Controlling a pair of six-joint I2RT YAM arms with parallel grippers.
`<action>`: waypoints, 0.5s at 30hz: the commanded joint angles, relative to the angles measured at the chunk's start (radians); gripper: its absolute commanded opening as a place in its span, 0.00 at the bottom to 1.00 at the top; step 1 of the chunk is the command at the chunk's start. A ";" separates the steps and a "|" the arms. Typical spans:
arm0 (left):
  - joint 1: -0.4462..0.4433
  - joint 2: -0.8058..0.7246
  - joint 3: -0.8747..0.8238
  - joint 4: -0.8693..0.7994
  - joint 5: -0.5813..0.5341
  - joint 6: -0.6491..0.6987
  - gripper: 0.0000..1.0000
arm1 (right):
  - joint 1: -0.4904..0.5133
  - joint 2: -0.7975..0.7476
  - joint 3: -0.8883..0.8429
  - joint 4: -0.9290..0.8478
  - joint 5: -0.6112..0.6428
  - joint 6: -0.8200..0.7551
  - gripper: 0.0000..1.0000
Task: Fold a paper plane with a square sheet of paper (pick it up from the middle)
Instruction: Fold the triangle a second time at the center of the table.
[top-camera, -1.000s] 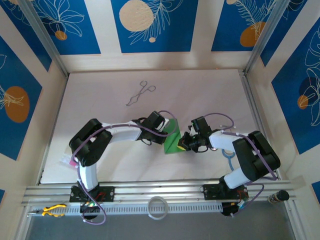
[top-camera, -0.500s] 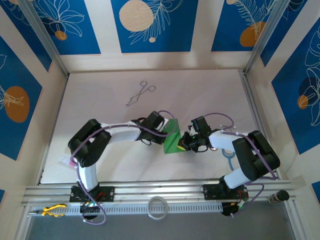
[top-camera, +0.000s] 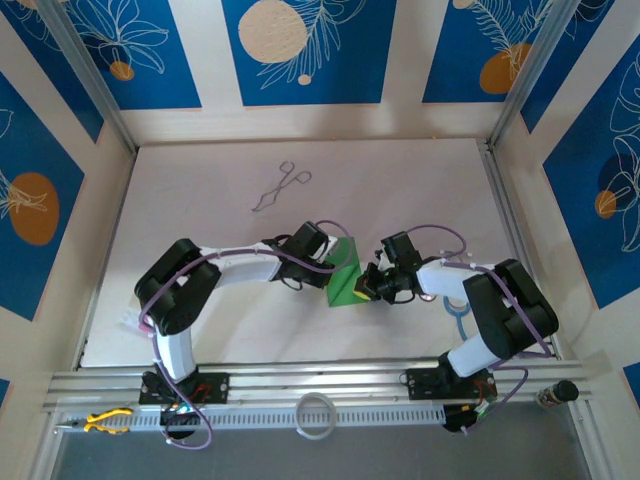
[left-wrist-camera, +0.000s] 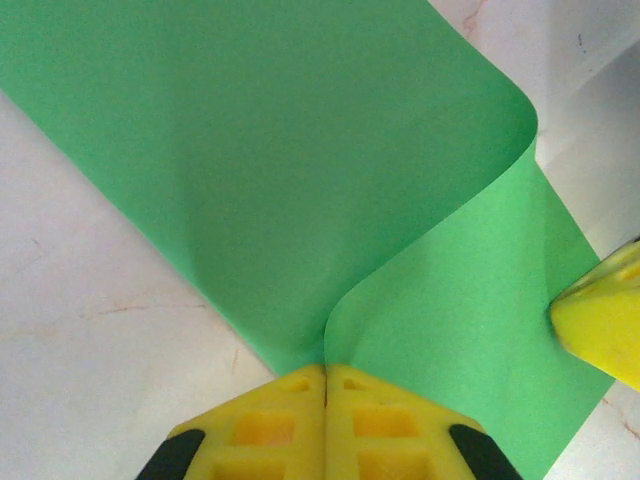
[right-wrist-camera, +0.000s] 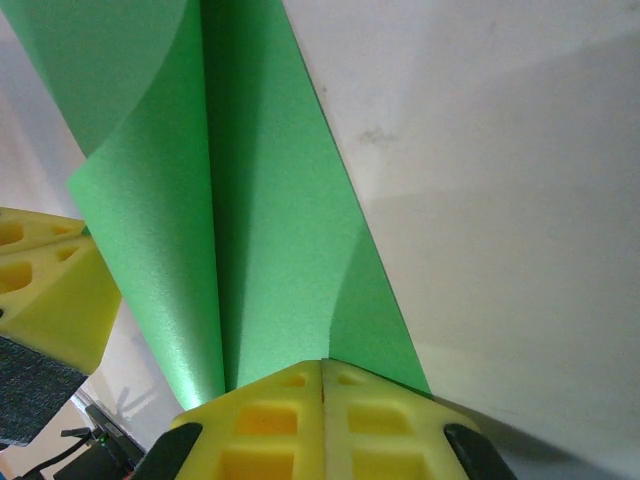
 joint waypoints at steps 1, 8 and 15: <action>0.011 0.018 0.021 -0.032 -0.022 -0.004 0.00 | 0.007 0.025 0.007 -0.062 0.017 -0.016 0.00; 0.010 0.007 0.009 -0.033 -0.042 -0.006 0.00 | 0.007 0.021 0.008 -0.070 0.022 -0.016 0.00; 0.010 0.022 0.009 -0.013 -0.009 -0.002 0.00 | 0.007 0.022 0.006 -0.070 0.021 -0.018 0.00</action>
